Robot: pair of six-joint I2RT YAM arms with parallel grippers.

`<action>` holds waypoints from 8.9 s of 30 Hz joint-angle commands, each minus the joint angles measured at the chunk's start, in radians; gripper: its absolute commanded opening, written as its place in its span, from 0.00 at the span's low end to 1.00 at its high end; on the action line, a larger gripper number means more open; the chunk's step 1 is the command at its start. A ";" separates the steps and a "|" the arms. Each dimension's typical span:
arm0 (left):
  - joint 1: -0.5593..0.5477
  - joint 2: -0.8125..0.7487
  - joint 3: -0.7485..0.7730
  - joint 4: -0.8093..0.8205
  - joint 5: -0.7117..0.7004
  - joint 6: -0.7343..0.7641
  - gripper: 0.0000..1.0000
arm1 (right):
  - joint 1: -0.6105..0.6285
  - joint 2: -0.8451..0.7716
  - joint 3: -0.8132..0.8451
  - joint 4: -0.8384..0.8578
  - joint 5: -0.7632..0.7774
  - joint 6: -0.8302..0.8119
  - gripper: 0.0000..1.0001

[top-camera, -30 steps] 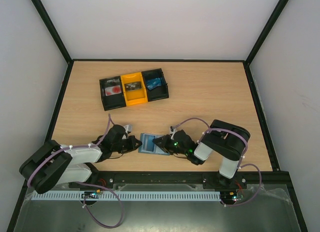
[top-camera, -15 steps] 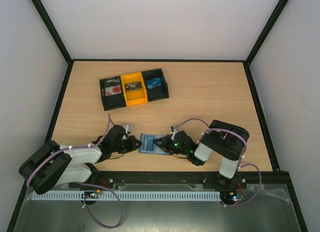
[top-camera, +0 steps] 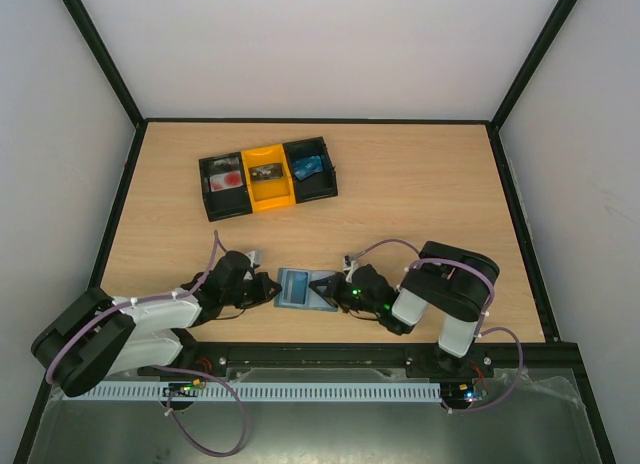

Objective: Take the credit cards out of the card holder

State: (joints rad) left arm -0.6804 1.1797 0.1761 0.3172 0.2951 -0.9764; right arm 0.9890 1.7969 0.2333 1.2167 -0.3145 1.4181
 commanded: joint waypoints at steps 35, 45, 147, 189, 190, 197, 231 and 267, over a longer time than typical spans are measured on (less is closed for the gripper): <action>-0.002 0.013 0.028 -0.069 0.011 0.009 0.03 | 0.031 0.016 0.063 -0.091 0.003 -0.040 0.18; -0.002 0.004 -0.018 -0.072 0.000 0.012 0.03 | 0.033 0.045 0.072 -0.032 -0.022 -0.035 0.19; -0.009 -0.169 0.079 -0.171 -0.048 -0.020 0.31 | -0.019 -0.306 -0.055 -0.322 0.075 -0.198 0.02; -0.111 0.167 0.024 0.216 0.050 -0.092 0.03 | -0.019 -0.084 -0.008 -0.080 -0.115 -0.149 0.18; -0.111 0.171 0.021 0.224 0.053 -0.099 0.03 | -0.019 -0.076 -0.004 -0.064 -0.120 -0.140 0.18; -0.112 0.141 0.027 0.189 0.049 -0.105 0.06 | -0.019 -0.107 -0.027 -0.045 -0.081 -0.145 0.02; 0.129 -0.385 0.405 -0.323 0.218 -0.166 0.69 | 0.013 -0.659 0.200 -0.519 0.293 -1.606 0.02; 0.131 -0.323 0.307 -0.089 0.352 -0.351 0.03 | 0.257 -0.534 0.162 -0.309 0.588 -2.101 0.21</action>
State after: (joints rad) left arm -0.5522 0.8989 0.4957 0.2150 0.6456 -1.3296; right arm 1.2312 1.2972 0.4007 0.9329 0.2760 -0.7567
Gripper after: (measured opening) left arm 0.034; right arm 0.143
